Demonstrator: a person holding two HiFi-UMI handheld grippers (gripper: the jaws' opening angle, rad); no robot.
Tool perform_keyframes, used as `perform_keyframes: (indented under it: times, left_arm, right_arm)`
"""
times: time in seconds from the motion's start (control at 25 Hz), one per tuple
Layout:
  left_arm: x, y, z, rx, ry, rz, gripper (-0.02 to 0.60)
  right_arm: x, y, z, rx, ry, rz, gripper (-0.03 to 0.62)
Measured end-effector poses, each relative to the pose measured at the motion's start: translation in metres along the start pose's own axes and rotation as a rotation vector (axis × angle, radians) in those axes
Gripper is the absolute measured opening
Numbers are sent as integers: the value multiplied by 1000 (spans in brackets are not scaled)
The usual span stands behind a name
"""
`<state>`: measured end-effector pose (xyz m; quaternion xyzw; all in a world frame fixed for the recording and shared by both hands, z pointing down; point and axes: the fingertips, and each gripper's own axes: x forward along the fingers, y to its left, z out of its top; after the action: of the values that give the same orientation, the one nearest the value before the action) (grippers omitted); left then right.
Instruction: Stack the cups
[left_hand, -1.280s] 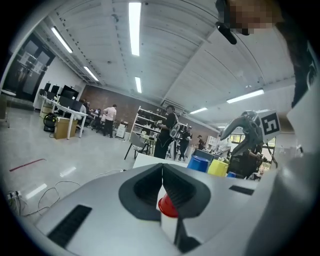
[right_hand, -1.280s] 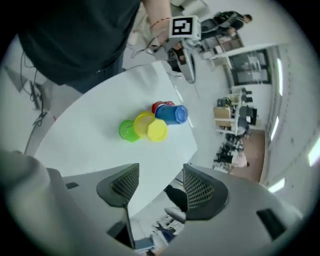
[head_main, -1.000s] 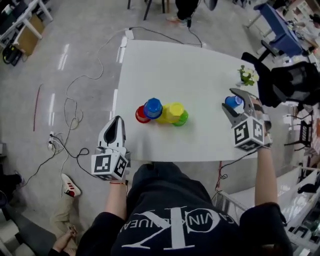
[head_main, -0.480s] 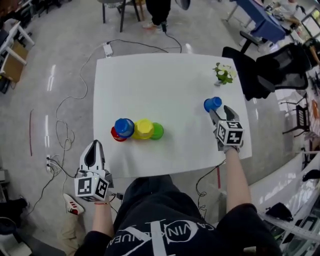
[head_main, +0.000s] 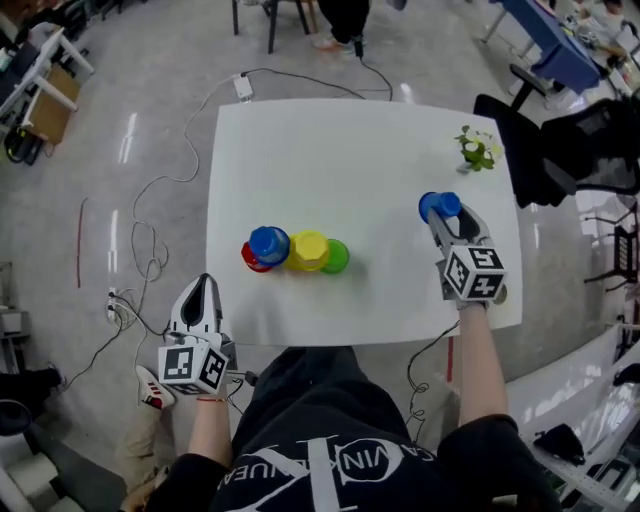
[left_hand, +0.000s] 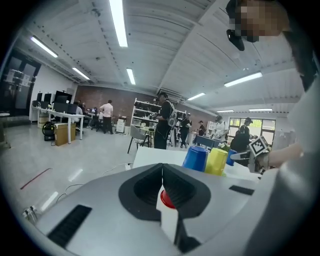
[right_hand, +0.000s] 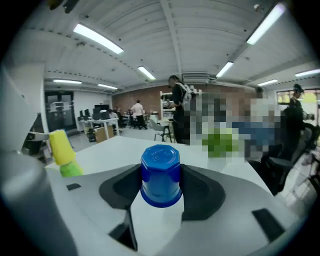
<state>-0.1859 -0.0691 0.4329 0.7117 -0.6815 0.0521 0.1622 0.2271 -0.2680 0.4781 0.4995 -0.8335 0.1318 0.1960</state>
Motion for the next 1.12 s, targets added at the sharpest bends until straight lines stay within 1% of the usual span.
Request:
perform_keyframes:
  times: [0.08, 0.16, 0.28, 0.36, 0.48, 0.64, 0.76, 0.92, 1.12]
  left_arm:
    - [5, -4, 3, -9, -20, -11, 5]
    - [7, -8, 7, -18, -41, -16, 5]
    - [7, -13, 15, -30, -68, -19, 5]
    - [7, -15, 20, -29, -87, -27, 5]
    - [5, -16, 27, -35, -113, -30, 5]
    - [-3, -9, 27, -52, -127, -10, 5]
    - [-11, 1, 23, -63, -128, 13, 5]
    - [-20, 10, 17, -83, -127, 43, 5]
    - [-25, 12, 14, -91, -127, 43, 5]
  right_arm:
    - [-12, 47, 33, -78, -44, 121, 241]
    - [-20, 97, 64, -130, -73, 241, 241]
    - [-29, 163, 98, -158, -92, 401, 241]
    - [-35, 203, 111, -191, -86, 497, 241]
    - [-42, 252, 116, -312, -60, 595, 242]
    - [-43, 294, 107, -428, -20, 670, 244]
    - [-42, 311, 103, -481, -3, 693, 245]
    - [-36, 321, 98, -510, 25, 706, 245]
    - [-34, 325, 94, -538, 45, 707, 247]
